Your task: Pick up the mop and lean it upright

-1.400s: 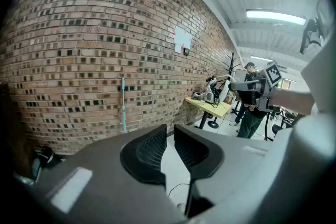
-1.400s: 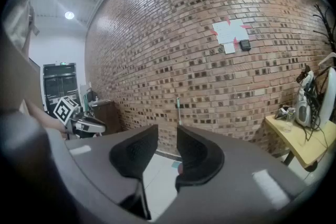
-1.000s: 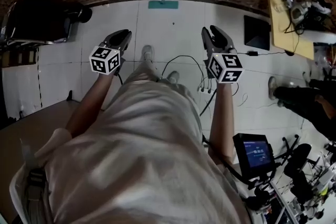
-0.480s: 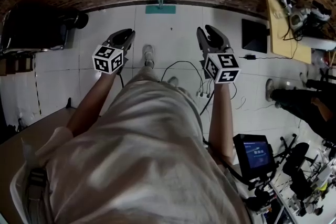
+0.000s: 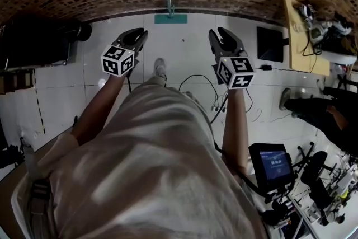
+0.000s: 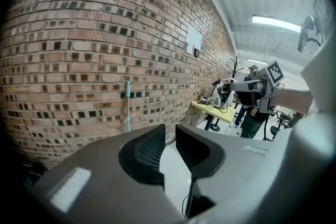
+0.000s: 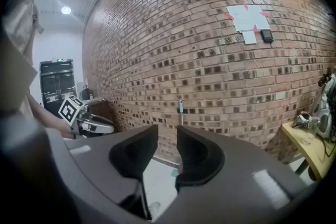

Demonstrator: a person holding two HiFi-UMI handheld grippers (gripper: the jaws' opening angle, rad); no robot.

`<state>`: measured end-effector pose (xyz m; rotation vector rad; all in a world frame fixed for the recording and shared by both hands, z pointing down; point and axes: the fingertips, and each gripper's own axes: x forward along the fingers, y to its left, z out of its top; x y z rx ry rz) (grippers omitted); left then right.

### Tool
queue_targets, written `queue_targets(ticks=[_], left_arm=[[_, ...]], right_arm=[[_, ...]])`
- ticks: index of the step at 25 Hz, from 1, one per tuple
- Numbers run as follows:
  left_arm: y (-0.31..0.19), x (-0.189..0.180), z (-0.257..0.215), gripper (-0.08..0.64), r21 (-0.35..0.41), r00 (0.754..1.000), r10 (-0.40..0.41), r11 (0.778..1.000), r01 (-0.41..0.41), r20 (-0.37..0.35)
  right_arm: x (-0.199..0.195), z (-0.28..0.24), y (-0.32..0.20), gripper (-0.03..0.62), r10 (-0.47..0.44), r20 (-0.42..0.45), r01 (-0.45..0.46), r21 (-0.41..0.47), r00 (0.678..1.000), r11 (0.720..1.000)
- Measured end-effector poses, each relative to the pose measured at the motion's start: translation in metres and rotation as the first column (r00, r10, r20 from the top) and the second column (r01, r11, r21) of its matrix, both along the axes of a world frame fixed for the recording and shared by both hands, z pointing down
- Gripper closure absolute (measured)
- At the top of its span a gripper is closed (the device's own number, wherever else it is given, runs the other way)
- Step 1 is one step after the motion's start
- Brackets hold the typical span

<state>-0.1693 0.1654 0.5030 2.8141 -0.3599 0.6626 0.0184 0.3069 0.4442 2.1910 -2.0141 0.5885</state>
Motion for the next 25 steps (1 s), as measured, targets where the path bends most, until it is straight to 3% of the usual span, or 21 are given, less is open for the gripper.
queue_targets(ticks=[15, 25], left_arm=[[-0.131, 0.003, 0.011, 0.474, 0.002, 0.998, 0.062, 0.998, -0.062, -0.022], [-0.167, 0.011, 0.014, 0.472, -0.021, 0.997, 0.066, 0.998, -0.067, -0.047]], right_arm=[[-0.012, 0.009, -0.129, 0.474, 0.034, -0.019, -0.034, -0.01, 0.999, 0.999], [-0.013, 0.015, -0.169, 0.474, 0.036, -0.019, -0.036, -0.026, 0.999, 0.999]])
